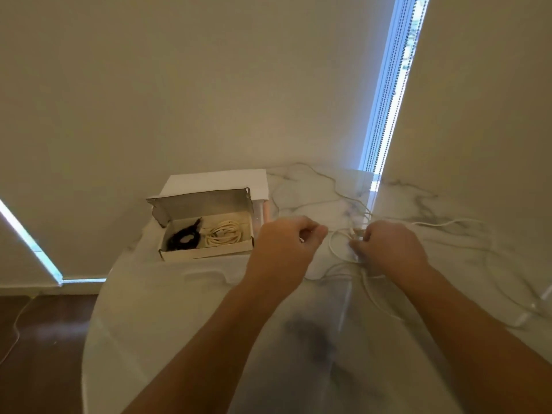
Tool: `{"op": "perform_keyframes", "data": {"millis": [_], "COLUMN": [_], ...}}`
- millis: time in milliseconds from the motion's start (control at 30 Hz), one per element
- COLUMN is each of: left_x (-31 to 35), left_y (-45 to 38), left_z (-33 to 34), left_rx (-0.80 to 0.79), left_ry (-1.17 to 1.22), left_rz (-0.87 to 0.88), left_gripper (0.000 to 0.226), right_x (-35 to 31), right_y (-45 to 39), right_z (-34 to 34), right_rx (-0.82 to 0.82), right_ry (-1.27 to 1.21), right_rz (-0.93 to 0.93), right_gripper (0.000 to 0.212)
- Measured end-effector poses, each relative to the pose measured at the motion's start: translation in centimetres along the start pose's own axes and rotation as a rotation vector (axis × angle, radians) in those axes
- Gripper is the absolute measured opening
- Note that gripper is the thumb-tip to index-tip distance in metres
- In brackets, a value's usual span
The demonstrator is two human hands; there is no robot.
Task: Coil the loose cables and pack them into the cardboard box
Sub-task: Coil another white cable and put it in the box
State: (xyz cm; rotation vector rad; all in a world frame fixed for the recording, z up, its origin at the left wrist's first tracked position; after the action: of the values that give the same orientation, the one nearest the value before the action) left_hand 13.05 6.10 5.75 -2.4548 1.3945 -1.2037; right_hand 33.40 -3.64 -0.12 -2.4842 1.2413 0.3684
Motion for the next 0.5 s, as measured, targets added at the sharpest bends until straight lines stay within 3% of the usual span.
{"op": "perform_keyframes", "data": {"millis": [267, 500], "left_x": [-0.9, -2.8], "left_y": [-1.8, -1.3], "left_z": [2.9, 4.0], "left_rx": [-0.022, -0.096], "left_ry": [0.098, 0.357], "left_rz": [-0.079, -0.158], "left_gripper": [0.025, 0.021], "right_x": [-0.4, -1.9], "right_y": [-0.1, 2.2], "right_z": [0.3, -5.8], "right_rx": [0.015, 0.104], "right_ry": [0.011, -0.387], "right_rz": [-0.016, -0.034], "right_gripper": [0.027, 0.017]}}
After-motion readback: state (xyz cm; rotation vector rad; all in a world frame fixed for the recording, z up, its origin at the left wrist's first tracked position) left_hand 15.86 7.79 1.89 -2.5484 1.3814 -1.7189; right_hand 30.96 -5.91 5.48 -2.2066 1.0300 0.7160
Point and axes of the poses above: each hand's wrist, its own y-axis away from the middle knuckle, its own z-axis out of the palm, x = y × z, the point moved 10 cm from there along -y, towards the middle knuckle, and after that the axes turned 6 degrees about -y, right-handed, at the moved point
